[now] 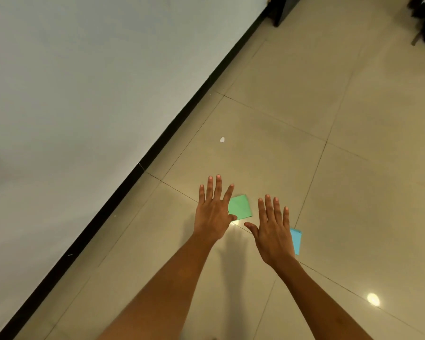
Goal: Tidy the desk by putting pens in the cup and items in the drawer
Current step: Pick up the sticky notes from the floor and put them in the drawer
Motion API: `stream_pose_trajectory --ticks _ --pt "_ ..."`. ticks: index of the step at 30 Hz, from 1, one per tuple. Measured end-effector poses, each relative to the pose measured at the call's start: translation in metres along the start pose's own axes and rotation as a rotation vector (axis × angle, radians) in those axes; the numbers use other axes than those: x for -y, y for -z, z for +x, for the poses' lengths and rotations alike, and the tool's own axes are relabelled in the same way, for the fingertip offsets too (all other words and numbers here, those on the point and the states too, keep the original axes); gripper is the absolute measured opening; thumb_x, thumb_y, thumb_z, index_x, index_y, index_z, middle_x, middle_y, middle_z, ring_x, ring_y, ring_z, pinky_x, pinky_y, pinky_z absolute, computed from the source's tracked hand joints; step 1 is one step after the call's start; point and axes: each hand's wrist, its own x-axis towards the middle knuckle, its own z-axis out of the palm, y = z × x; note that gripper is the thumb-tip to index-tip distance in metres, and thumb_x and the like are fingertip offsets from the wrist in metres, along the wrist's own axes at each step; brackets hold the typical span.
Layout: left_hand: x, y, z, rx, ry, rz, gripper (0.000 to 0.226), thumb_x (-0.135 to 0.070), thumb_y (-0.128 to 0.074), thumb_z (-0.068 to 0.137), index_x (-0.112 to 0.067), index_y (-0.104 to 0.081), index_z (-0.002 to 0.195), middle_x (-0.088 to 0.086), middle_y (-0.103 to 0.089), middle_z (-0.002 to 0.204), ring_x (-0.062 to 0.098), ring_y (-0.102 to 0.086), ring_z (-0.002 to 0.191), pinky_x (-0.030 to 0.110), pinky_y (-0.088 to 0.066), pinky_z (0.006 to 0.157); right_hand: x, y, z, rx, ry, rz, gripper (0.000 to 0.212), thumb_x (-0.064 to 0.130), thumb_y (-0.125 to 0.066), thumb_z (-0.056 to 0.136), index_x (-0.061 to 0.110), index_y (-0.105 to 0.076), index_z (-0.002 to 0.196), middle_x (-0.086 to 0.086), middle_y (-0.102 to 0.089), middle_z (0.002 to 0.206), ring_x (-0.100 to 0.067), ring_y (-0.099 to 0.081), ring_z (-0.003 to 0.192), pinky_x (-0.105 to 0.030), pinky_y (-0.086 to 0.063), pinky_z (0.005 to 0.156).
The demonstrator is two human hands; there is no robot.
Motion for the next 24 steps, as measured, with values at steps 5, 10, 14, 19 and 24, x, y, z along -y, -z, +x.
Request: stream_pose_trajectory --ticks 5,10,14,19,24 --pt "-0.001 -0.057 0.031 -0.030 -0.027 -0.024 0.090 -0.060 -0.043 0.090 -0.025 0.013 0.150 0.017 0.021 0.156 0.038 0.021 0.143 0.049 0.008 0.117 0.009 -0.056 0.022 0.017 -0.045 0.068 0.066 0.046 -0.019 0.097 0.001 -0.044 0.139 -0.018 -0.043 0.146 -0.037 -0.041 0.135 -0.049 -0.026 0.113" --pt "-0.002 -0.127 0.080 -0.059 0.005 -0.122 0.090 -0.056 -0.046 0.091 -0.022 0.010 0.151 0.017 0.019 0.157 0.036 0.019 0.144 0.047 0.006 0.117 0.007 -0.133 0.067 -0.026 -0.010 0.100 0.059 0.016 -0.047 0.095 0.000 -0.025 0.148 -0.019 -0.022 0.156 -0.037 -0.019 0.145 -0.050 -0.017 0.116" --pt "-0.003 -0.180 0.119 -0.013 0.031 -0.298 0.105 -0.050 -0.062 0.084 -0.016 0.011 0.151 0.019 0.015 0.158 0.035 0.013 0.146 0.046 0.002 0.119 0.002 -0.181 0.101 0.031 -0.133 0.197 0.058 0.020 -0.033 0.101 0.008 -0.007 0.152 -0.010 -0.009 0.161 -0.027 -0.010 0.148 -0.040 -0.009 0.119" --pt "-0.007 -0.227 0.153 0.075 -0.061 -0.338 0.123 -0.044 -0.080 0.069 -0.014 0.007 0.151 0.019 -0.003 0.158 0.036 -0.010 0.145 0.044 -0.015 0.117 -0.002 -0.216 0.139 0.204 -0.500 0.435 0.065 0.033 -0.066 0.086 0.011 -0.034 0.138 -0.011 -0.042 0.138 -0.033 -0.042 0.127 -0.046 -0.036 0.100" --pt "-0.006 -0.252 0.167 0.004 -0.057 -0.272 0.124 -0.036 -0.083 0.066 -0.015 0.004 0.151 0.009 -0.035 0.144 0.030 -0.034 0.126 0.038 -0.032 0.104 -0.005 -0.237 0.164 0.238 -0.606 0.626 0.077 0.031 -0.081 0.071 0.005 -0.040 0.131 -0.016 -0.038 0.132 -0.037 -0.048 0.120 -0.044 -0.046 0.095"
